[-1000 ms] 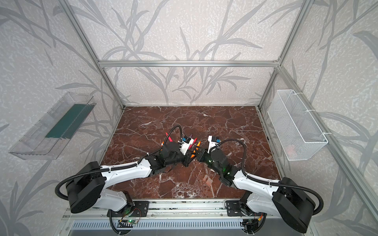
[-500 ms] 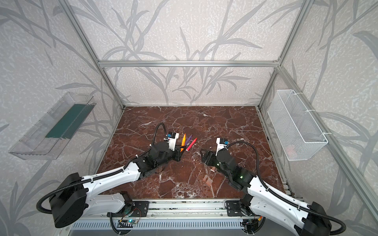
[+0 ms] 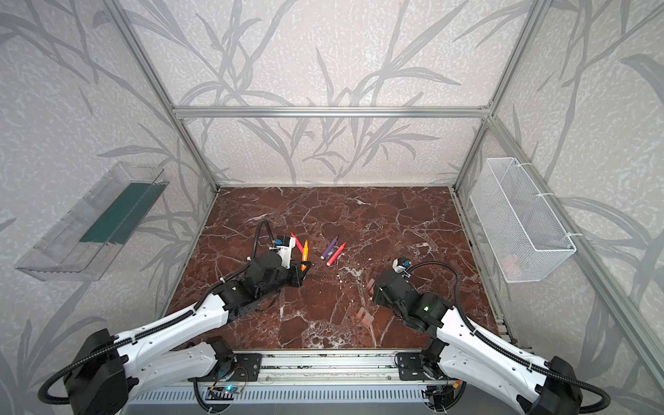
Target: Insert the pens into the pen caps
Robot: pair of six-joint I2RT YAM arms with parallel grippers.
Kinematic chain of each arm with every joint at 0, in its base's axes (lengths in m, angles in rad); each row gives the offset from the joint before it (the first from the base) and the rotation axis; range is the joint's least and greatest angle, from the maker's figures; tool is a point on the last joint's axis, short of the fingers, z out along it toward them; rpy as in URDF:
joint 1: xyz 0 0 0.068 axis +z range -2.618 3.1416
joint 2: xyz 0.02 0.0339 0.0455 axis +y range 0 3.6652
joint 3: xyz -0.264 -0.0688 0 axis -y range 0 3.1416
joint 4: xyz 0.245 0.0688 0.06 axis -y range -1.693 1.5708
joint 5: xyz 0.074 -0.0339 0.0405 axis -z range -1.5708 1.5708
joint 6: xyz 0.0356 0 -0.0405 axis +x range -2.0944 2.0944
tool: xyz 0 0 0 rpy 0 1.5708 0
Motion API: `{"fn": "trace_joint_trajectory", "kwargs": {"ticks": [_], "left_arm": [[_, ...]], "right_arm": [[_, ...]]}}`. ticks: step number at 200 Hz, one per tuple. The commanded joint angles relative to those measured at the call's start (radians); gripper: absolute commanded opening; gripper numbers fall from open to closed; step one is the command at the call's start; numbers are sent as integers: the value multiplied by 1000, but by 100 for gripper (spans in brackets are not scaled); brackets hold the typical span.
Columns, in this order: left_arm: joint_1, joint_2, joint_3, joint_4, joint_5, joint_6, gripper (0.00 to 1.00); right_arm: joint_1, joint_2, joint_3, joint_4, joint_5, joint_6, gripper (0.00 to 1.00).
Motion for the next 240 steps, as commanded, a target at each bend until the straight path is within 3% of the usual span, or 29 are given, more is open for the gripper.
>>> {"fn": "trace_joint_trajectory", "kwargs": {"ticks": [1,61,149,240], "left_arm": [[-2,-27,-27,-51,47,-11,0],[-4,-154,-79,-65,18,-26,0],[-6,-131,-56,-69,6,-4,0],[-6,-134,-60,-69,9,-7,0]], "right_arm": [[6,-34,-95,24,22,-11,50],[3,121,-64,129,9,-103,47],[1,298,-28,221,36,-140,44],[-26,459,12,243,61,-146,31]]}}
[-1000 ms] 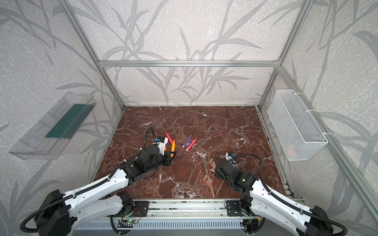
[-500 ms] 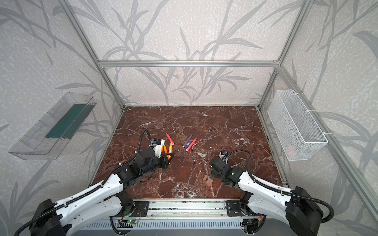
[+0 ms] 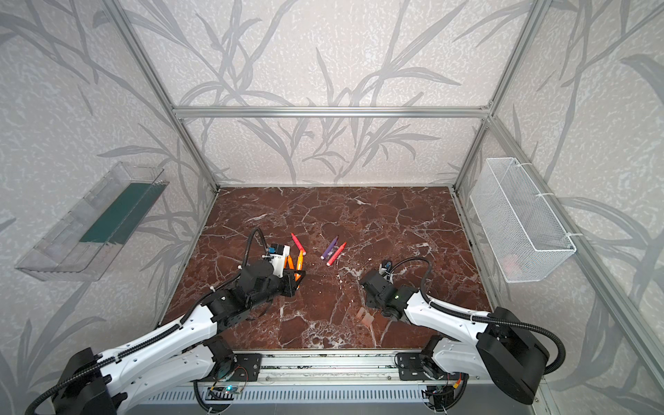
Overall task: Insert the pens into the pen caps
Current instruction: 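Lower the right gripper onto a pink cap and grasp it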
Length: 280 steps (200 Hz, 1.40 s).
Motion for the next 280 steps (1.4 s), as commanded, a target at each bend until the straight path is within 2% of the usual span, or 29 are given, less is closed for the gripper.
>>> {"fn": "trace_joint_trajectory", "kwargs": {"ticks": [1,44,174,237,280], "left_arm": [[-4,-5,9,-2,-18,1,0],[-3,-5,8,-1,-22,2,0],[-1,-13,-2,6,-33,-2,0],[-2,-19,-28,47,-22,-14,0],[-1,-31,-32,50,-7,-6,0]], "right_arm": [[-10,25,22,12,33,-8,31],[-31,85,39,19,28,-15,27],[-53,143,41,15,47,-19,26],[-55,124,31,9,40,-4,11],[-55,-12,-10,-31,64,40,6]]}}
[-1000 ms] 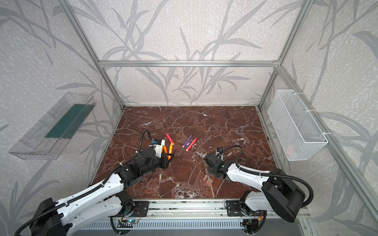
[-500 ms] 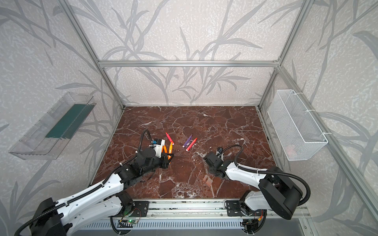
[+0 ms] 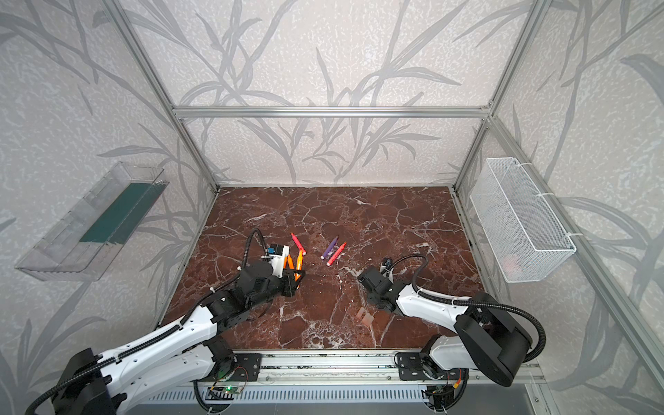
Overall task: Insert the pens into the pen caps
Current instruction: 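Lower the right gripper onto a pink cap and grasp it, then lift the pink cap with the right gripper toward the marker tip in the left gripper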
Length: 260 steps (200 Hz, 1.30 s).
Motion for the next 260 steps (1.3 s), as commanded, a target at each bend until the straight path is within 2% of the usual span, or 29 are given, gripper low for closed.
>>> {"fn": "trace_joint_trajectory", "kwargs": {"ticks": [1,31,52,77,104,127,145,176,212,260], "left_arm": [[-1,-23,-14,28,2,-2,0],[0,-24,-40,101,60,15,0],[1,0,-35,107,73,14,0],[1,37,-30,140,108,12,0],[2,88,-29,208,178,20,0],[2,150,-44,319,273,40,0],[2,188,-42,350,283,40,0],[-4,256,18,292,296,68,0],[-43,315,57,311,241,94,0],[-143,309,129,184,41,181,0]], "right_arm": [[-3,-103,-27,-57,35,43,6],[-3,-296,-75,-83,55,81,0],[-3,-438,-94,-70,36,84,0],[-3,-580,-112,-8,13,89,0],[-2,-672,-127,146,-41,7,0],[-2,-669,-89,226,-91,-64,0],[-2,-647,-62,298,-138,-110,0],[-2,-619,-58,430,-188,-167,0],[-2,-586,-56,519,-202,-202,0],[-2,-522,-42,588,-201,-227,0]]}}
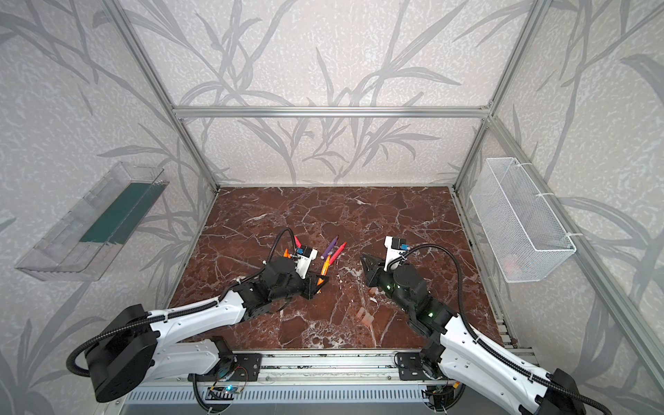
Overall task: Insert the pens into the pen caps
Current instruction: 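Lift the pink cap with the right gripper toward the marker tip in the left gripper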
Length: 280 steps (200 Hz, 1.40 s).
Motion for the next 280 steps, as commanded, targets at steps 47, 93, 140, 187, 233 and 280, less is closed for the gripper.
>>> {"fn": "trace_joint_trajectory", "kwargs": {"ticks": [47,93,140,187,233,280], "left_arm": [[-134,-36,41,23,-107,96,0],[-135,-36,23,84,-42,83,0],[-135,-32,-10,180,-2,46,0],[-135,-40,-27,212,-6,23,0],[-135,-39,-24,210,-2,22,0],[-135,-45,-29,215,0,20,0]], "right_arm": [[-2,113,36,220,-88,-24,0],[8,144,21,306,-125,6,0],[38,169,-15,379,-96,59,0],[52,229,-14,424,-73,83,0],[52,208,-14,403,-28,69,0],[52,225,-21,414,-27,77,0]]}}
